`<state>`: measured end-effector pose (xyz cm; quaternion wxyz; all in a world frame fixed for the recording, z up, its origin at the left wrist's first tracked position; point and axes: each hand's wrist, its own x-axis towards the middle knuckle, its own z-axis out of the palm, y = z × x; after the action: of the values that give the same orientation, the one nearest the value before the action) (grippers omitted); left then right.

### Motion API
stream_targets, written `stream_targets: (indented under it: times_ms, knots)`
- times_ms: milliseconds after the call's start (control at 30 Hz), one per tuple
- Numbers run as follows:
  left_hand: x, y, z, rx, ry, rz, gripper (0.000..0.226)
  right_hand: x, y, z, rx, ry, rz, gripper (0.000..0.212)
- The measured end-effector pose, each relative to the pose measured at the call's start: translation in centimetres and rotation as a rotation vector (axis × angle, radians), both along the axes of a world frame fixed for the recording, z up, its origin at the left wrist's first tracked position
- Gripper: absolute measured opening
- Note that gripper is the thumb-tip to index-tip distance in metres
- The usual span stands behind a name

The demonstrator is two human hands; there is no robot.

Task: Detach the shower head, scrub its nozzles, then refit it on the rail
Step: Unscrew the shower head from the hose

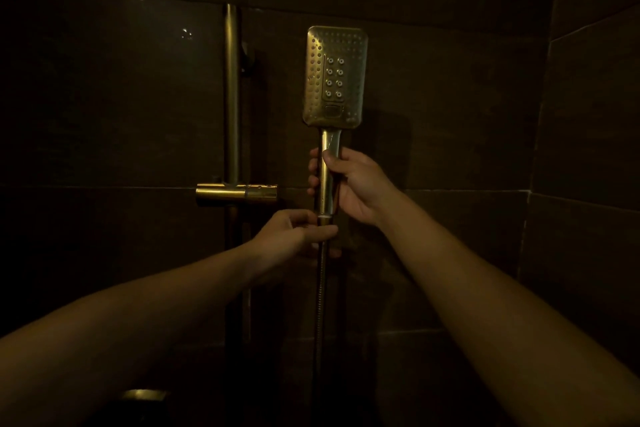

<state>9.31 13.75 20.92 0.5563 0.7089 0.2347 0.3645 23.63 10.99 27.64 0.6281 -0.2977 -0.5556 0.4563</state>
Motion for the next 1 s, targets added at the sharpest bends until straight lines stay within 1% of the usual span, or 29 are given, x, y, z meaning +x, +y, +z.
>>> stream_targets:
  times_ms: [67,133,233,300,400,467,500,600,700,767,867,933,1000]
  knots:
    - [0.3,-0.4,-0.1,0.054,-0.021,0.071,0.026,-0.1,0.0,0.0,0.000,0.003,0.002,0.018]
    - [0.5,-0.5,-0.2,0.108,-0.064,0.143,0.020,-0.2,0.1,0.0,0.004,0.001,0.005,0.017]
    - [0.5,-0.5,-0.1,0.133,-0.046,0.166,0.020,-0.2,0.2,0.0,0.007,-0.008,-0.004,0.017]
    - [0.2,-0.4,0.1,0.098,-0.026,0.113,0.028,-0.1,0.2,0.1,0.005,-0.003,-0.002,0.016]
    - [-0.2,-0.5,0.2,-0.016,-0.053,-0.010,0.022,-0.1,0.2,0.3,0.004,0.009,-0.005,0.017]
    - [-0.2,-0.7,0.3,-0.089,-0.096,-0.044,0.021,-0.1,0.3,0.3,0.004,0.009,-0.014,0.017]
    - [-0.1,-0.8,0.2,-0.076,-0.097,-0.027,0.022,-0.1,0.4,0.3,0.002,0.010,-0.016,0.017]
    - [0.2,-1.2,0.0,0.015,-0.090,0.110,0.029,-0.1,0.4,0.3,-0.002,0.009,-0.017,0.017]
    - [0.4,-1.3,-0.2,0.065,-0.113,0.178,0.020,-0.2,0.3,0.3,0.003,-0.001,-0.025,0.017]
    - [0.3,-1.4,-0.2,0.050,-0.109,0.155,0.015,-0.2,0.2,0.3,0.008,-0.001,-0.027,0.017]
    - [0.0,-1.4,0.0,-0.083,-0.130,0.011,0.019,-0.1,0.1,0.3,0.009,0.013,-0.024,0.016]
    - [-0.1,-1.6,0.1,-0.155,-0.148,-0.060,0.017,0.0,0.0,0.2,0.007,0.022,-0.022,0.016]
    - [0.1,-1.7,0.0,-0.154,-0.149,-0.037,0.016,-0.1,0.0,0.2,0.010,0.020,-0.022,0.016]
